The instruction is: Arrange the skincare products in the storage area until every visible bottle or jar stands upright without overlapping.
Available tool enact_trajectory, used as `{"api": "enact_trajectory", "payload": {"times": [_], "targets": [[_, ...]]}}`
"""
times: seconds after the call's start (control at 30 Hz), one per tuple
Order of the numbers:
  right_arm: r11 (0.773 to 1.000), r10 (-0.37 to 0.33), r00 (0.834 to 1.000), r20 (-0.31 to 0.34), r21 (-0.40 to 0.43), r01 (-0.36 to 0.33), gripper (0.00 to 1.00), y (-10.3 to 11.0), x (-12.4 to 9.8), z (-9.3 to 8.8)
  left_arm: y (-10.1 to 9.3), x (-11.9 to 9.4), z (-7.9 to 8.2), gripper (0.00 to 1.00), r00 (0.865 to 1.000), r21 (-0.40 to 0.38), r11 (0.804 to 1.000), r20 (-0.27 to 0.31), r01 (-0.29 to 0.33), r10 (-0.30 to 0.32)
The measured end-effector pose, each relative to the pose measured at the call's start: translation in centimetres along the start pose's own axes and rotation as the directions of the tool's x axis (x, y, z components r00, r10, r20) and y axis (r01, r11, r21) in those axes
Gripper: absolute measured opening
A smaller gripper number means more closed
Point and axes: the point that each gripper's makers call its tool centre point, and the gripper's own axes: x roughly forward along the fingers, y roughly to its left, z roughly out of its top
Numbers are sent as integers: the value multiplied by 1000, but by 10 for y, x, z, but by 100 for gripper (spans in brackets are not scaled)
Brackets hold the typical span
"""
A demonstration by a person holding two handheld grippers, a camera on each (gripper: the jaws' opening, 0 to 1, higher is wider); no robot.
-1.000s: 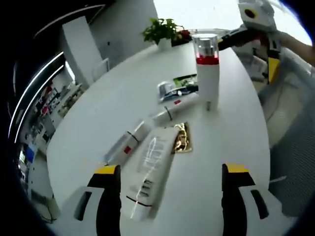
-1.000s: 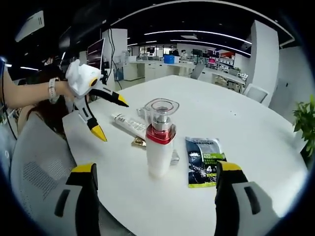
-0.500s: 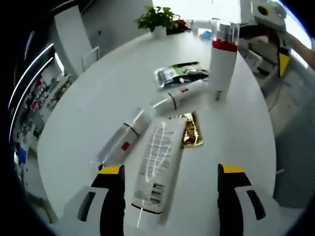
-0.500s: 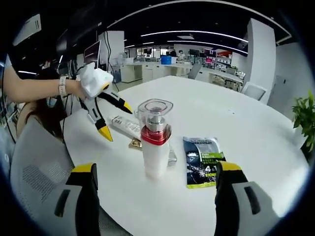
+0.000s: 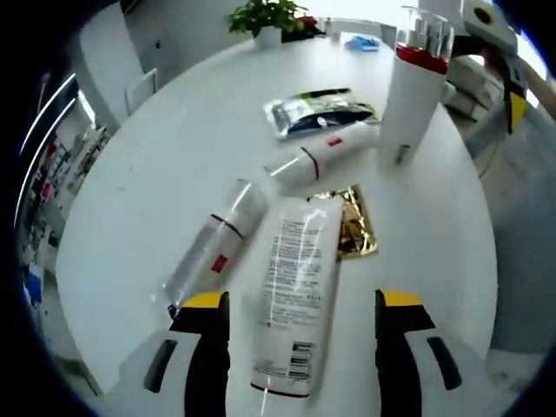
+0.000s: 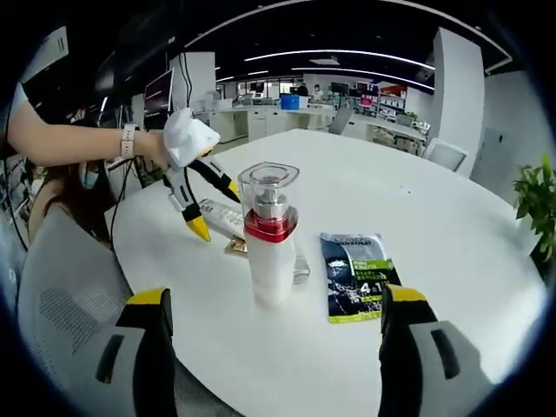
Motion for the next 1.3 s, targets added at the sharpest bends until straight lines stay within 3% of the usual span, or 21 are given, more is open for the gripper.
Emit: {"api": "enact_trajectory", "payload": {"times": [0.23,0.4,0.47,0.7,0.87,1.3], "targets": [[1000,-1,1000,-5,22,1,100,0,1,-3,-3,5,-4,45,997,14,998,-56,62,-61],[1000,0,1000,-7,28,0,100,1,3,-4,-1,7,0,45,997,9,998,-53,61,-60],[1000,3,1000,-13,30,-3,100,2,3,-6,-8,8,0,40,993,5,995,-58,103,-102],[999,-4,1000,-29,37,5,100,2,4,-10,-7,8,1,39,995,9,996,-40,92,-91],[998,3,999,-36,61,-1,100,5,3,-14,-15,8,3,32,995,15,995,-13,98,-98],[999,4,1000,-23,53,-3,100,10,1,-11,-14,3,4,27,1000,17,1000,19,10,-10]]}}
